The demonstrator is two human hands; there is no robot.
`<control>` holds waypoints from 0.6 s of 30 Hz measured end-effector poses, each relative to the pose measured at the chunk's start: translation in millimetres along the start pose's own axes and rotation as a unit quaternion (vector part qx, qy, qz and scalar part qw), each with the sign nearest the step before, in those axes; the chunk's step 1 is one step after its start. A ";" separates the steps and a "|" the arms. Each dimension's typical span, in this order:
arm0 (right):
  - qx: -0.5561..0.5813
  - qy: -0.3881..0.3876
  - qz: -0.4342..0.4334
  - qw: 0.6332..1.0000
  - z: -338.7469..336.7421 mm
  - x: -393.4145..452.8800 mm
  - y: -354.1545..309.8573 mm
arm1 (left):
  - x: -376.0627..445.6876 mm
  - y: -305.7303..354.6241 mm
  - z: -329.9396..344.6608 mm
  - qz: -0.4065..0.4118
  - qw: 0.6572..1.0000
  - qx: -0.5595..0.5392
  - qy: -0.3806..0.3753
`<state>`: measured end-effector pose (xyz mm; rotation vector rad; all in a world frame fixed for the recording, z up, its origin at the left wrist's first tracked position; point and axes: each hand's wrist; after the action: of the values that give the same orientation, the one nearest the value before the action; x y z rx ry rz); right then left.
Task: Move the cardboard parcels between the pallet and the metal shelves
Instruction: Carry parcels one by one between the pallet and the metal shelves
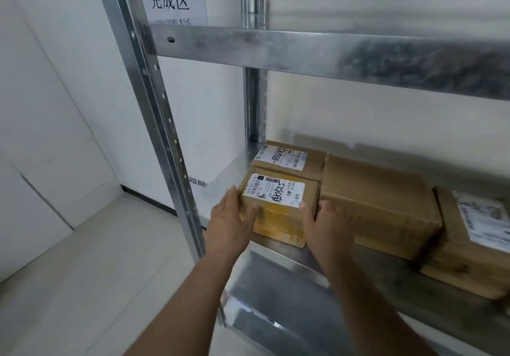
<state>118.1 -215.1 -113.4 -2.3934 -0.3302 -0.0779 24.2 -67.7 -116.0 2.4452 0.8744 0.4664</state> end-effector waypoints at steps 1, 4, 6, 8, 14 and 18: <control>0.009 -0.008 0.017 1.000 3.1 1.9 -0.8 | 7.5 -1.1 0.8 -0.010 1.000 -0.013 -0.014; 0.037 -0.018 0.065 0.997 11.9 4.6 -3.5 | 26.7 -2.3 2.6 -0.039 0.997 -0.056 -0.047; 0.089 -0.026 0.097 0.991 16.5 2.7 -5.0 | 33.1 -4.5 3.1 -0.048 0.994 -0.068 -0.070; 0.162 -0.017 0.121 0.979 18.6 -1.6 -7.1 | 36.0 -9.9 2.5 -0.046 0.993 -0.080 -0.078; 0.244 -0.006 0.091 0.965 16.3 -28.7 -19.4 | 30.8 -30.3 -12.7 -0.029 0.970 -0.199 -0.138; 0.225 -0.010 0.083 0.971 10.4 -54.2 -24.3 | 11.3 -39.0 -25.6 0.019 0.961 -0.236 -0.146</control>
<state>59.1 -202.4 -113.3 -1.9611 -0.1360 0.0914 1.3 -25.5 -115.1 2.0227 0.5208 0.2767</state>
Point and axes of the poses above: each hand's wrist, its own x-axis towards the middle knuckle, its own z-axis out of the palm, y = z × x, and after that the axes turned 7 degrees about x, right-handed
